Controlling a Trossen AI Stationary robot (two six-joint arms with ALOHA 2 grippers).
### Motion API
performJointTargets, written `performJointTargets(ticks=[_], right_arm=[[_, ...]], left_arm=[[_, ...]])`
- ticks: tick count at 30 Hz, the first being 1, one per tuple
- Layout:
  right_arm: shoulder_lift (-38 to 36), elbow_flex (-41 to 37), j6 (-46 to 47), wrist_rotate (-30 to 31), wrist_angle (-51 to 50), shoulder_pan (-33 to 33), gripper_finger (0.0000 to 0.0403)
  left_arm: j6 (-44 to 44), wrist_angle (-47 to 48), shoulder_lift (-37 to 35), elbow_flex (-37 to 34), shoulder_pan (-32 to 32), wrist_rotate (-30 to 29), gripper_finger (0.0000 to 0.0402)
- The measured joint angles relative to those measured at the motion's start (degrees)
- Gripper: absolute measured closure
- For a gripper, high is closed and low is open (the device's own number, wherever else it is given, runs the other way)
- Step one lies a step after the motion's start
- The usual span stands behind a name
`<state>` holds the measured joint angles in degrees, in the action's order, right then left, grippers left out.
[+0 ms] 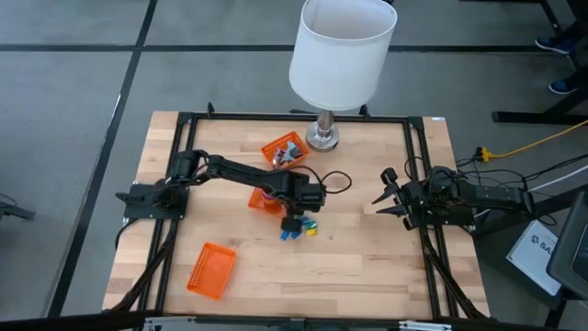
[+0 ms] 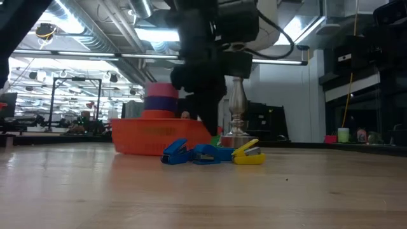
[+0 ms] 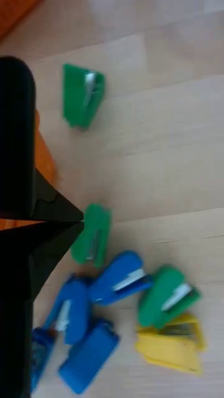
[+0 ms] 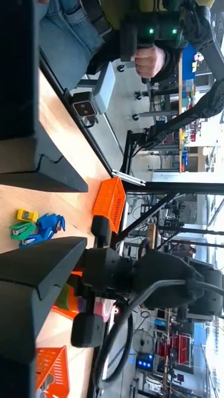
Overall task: Pick and place Stapler, Stapler remover, tape
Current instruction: Adjust the middle orange bin
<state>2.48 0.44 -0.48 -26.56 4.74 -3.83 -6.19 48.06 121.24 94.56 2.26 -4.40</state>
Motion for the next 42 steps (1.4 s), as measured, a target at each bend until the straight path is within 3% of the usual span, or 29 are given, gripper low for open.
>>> performJointTargets(ticks=[17,27,35,42], right_arm=[[0.0,0.0,0.0,0.0,0.0,0.0,0.0274],[0.0,0.0,0.0,0.0,0.0,0.0,0.0274],[0.0,0.0,0.0,0.0,0.0,0.0,0.0274],[0.0,0.0,0.0,0.0,0.1,0.0,0.0274]], left_arm=[[1.6,17.7,-0.1,-0.5,0.0,-5.0,0.04],[-1.6,17.7,-0.2,-1.2,-0.2,-5.1,0.0399],[-1.2,4.8,-8.3,-16.3,-0.4,-4.0,0.04],[2.2,3.1,-18.2,-26.6,-1.5,-6.6,0.0399]])
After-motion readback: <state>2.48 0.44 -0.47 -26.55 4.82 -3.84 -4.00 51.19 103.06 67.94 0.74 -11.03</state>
